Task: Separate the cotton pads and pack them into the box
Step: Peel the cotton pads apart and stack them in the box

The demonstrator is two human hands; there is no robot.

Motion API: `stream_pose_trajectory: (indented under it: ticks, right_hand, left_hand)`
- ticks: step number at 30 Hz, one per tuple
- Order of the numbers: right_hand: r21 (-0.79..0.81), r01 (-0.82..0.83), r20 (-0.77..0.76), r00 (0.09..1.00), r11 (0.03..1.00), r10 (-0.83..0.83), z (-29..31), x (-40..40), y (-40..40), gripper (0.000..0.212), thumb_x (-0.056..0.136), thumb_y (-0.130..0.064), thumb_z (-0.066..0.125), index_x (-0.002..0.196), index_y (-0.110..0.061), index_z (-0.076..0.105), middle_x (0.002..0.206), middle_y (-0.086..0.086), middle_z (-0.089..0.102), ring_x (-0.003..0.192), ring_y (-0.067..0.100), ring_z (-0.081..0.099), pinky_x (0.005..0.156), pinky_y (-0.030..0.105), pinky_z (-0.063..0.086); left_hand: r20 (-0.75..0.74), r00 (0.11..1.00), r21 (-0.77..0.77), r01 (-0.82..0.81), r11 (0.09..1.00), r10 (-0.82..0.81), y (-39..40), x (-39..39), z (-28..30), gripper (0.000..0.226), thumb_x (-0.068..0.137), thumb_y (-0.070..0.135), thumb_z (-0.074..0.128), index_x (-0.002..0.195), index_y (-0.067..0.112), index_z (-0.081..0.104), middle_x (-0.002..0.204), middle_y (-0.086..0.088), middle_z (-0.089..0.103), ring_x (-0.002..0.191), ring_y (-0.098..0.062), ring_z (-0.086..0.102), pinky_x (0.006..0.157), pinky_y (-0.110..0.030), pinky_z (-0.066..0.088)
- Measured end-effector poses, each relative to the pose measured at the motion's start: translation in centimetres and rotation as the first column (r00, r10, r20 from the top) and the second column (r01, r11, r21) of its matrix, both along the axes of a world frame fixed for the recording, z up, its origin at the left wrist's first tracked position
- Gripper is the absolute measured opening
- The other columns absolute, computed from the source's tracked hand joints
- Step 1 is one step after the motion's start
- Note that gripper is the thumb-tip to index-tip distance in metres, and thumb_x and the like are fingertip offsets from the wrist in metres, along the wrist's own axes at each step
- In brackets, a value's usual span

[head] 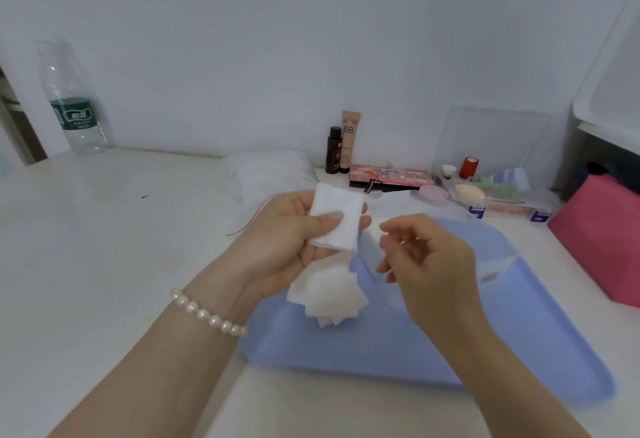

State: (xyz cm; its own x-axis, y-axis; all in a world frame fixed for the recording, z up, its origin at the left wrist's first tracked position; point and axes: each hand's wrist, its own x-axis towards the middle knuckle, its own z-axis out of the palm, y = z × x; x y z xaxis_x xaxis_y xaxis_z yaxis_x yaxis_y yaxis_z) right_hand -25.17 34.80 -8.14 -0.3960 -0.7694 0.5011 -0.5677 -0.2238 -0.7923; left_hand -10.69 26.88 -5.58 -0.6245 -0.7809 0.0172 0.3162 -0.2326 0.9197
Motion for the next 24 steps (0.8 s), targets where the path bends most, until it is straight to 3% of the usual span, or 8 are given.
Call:
stream_pose_trajectory:
  ticks: [4,8,12,15,18,20,22,24]
  right_hand:
    - [0.145,-0.012,-0.373,0.926,0.989,0.065,-2.1,2.1,-0.8,0.013,0.086,-0.009,0.061,0.098,-0.01,0.066,0.09,0.002,0.065,0.082,0.016,0.06,0.071,0.021,0.039]
    - [0.325,0.002,-0.509,0.844,0.946,0.172,-2.0,3.1,-0.9,0.032,0.091,-0.025,0.056,0.121,-0.016,0.049,0.118,-0.001,0.05,0.108,0.017,0.045,0.082,0.025,0.038]
    - [0.387,0.061,-0.569,0.801,0.92,0.186,-1.6,3.2,-0.7,0.032,0.09,-0.025,0.054,0.121,-0.021,0.048,0.116,-0.003,0.05,0.104,0.016,0.045,0.081,0.025,0.038]
    - [0.399,0.056,-0.535,0.825,0.915,0.183,-1.4,3.1,-0.4,0.013,0.088,-0.024,0.059,0.101,-0.023,0.06,0.098,-0.009,0.05,0.087,0.009,0.044,0.067,0.013,0.035]
    - [0.282,-0.032,-0.306,0.944,0.959,0.122,-0.9,2.4,0.3,0.02,0.077,-0.016,0.072,0.066,-0.027,0.059,0.071,-0.008,0.056,0.069,0.005,0.049,0.059,0.013,0.037]
    - [0.179,-0.121,0.034,0.993,0.976,0.117,0.1,2.2,0.6,0.022,0.072,-0.009,0.076,0.059,-0.021,0.062,0.057,-0.006,0.058,0.051,0.005,0.047,0.051,0.011,0.035]
    - [0.069,-0.276,0.455,0.864,0.959,0.216,1.0,2.3,0.7,0.011,0.066,-0.008,0.075,0.061,-0.011,0.066,0.049,-0.004,0.056,0.043,0.005,0.043,0.045,0.013,0.035]
    - [0.027,-0.34,0.69,0.687,0.94,0.229,1.4,2.7,0.3,0.016,0.06,-0.018,0.072,0.068,-0.005,0.068,0.05,0.003,0.056,0.042,0.01,0.043,0.041,0.017,0.034]
  left_hand:
    - [0.053,0.999,-0.029,-0.003,1.0,0.005,-0.9,1.1,0.2,0.023,0.09,-0.007,0.045,0.107,-0.004,0.061,0.108,-0.017,0.069,0.098,-0.025,0.069,0.083,-0.033,0.056]
    - [0.045,0.999,0.026,0.024,0.999,-0.026,-1.1,1.7,-1.2,0.025,0.089,-0.008,0.045,0.109,-0.005,0.059,0.108,-0.02,0.069,0.097,-0.026,0.069,0.081,-0.033,0.057]
    - [0.03,0.999,0.026,0.031,0.999,-0.031,-1.3,2.4,-1.7,0.027,0.089,-0.009,0.044,0.112,-0.008,0.058,0.11,-0.022,0.068,0.095,-0.026,0.069,0.079,-0.033,0.058]
    - [0.01,1.0,0.045,-0.003,0.999,0.002,-1.3,2.3,-1.8,0.026,0.089,-0.007,0.044,0.112,-0.008,0.058,0.108,-0.021,0.068,0.095,-0.026,0.069,0.08,-0.033,0.058]
    - [-0.045,0.997,0.066,-0.058,0.996,0.061,-1.0,1.6,-2.1,0.023,0.091,-0.006,0.044,0.107,-0.002,0.061,0.107,-0.015,0.07,0.093,-0.024,0.07,0.078,-0.031,0.058]
    - [-0.075,0.993,0.075,-0.088,0.993,0.093,-0.6,1.0,-2.5,0.024,0.091,-0.005,0.044,0.106,0.001,0.062,0.108,-0.013,0.07,0.094,-0.022,0.069,0.079,-0.032,0.057]
    - [-0.084,0.989,0.078,-0.116,0.99,0.123,-0.3,0.4,-2.9,0.028,0.091,-0.008,0.045,0.111,0.001,0.061,0.11,-0.016,0.068,0.092,-0.022,0.068,0.078,-0.032,0.056]
    - [-0.094,0.986,0.072,-0.128,0.989,0.135,0.0,-0.2,-3.3,0.031,0.091,-0.008,0.045,0.119,-0.001,0.057,0.115,-0.022,0.065,0.095,-0.026,0.065,0.077,-0.032,0.057]
